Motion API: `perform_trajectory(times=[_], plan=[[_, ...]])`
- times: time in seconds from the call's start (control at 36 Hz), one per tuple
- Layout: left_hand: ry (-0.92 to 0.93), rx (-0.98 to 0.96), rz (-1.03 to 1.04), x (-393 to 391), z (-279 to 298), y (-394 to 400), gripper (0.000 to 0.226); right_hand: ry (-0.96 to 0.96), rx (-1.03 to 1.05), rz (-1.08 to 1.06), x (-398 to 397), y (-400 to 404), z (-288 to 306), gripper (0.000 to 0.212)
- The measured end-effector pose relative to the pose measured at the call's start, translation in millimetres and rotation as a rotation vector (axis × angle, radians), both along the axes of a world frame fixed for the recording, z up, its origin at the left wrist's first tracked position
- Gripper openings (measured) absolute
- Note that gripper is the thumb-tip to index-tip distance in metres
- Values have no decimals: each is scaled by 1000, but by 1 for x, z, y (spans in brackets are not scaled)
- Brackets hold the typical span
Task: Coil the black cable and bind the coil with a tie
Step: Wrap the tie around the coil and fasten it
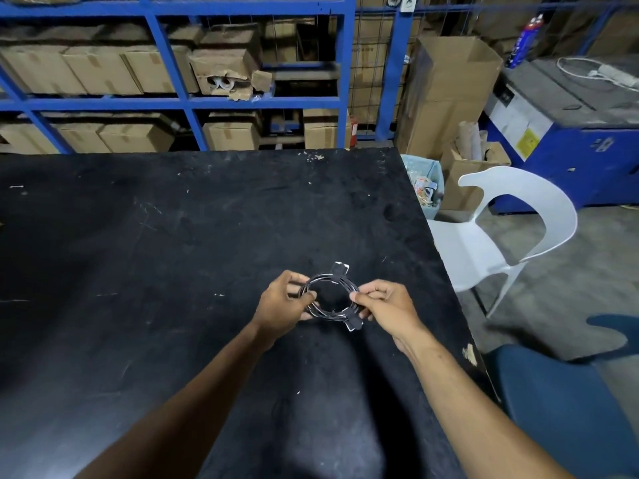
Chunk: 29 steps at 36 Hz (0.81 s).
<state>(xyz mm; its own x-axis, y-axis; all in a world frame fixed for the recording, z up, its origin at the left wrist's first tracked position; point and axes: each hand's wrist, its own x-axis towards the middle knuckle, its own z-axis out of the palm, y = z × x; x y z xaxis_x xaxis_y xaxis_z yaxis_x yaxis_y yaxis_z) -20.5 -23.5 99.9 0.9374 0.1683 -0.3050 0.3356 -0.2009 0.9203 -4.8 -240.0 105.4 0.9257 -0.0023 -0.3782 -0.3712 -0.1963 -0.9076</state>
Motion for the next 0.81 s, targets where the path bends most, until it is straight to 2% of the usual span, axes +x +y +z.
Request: perform_trajectory(times=[0.11,0.17,0.22,0.28,0.42,0.47,0.56,0.64,0.69,0.75,0.81], plan=[[80,134,140,1,-35,-9,23,74,-68,-90,1,7,-38,15],[126,115,168,3,-53,-15,29,94,-135,-114,5,9,-59,16],[172,110,183,10,-72,-20,24,116,-182,-131,11,10,-81,18],[224,158,174,19,-89,-22,18,135,-228,-144,19,12,-99,21],[349,185,105,37,-118,-21,29,220,-271,-127,39,14,-132,11],[370,173,74,44,-127,-18,30,239,-257,-118,47,15,-143,14],[356,250,-63,52,-131,-16,28,242,-258,-80,58,15,-154,28],[303,347,-195,55,-126,-16,51,249,-281,-23,64,15,-154,35],[254,369,-213,55,-123,-15,55,242,-300,-11,64,13,-152,35],[227,382,-206,54,-122,-13,51,232,-312,-15,63,11,-148,34],[226,360,-154,54,-126,-8,37,229,-310,-18,62,6,-147,31]])
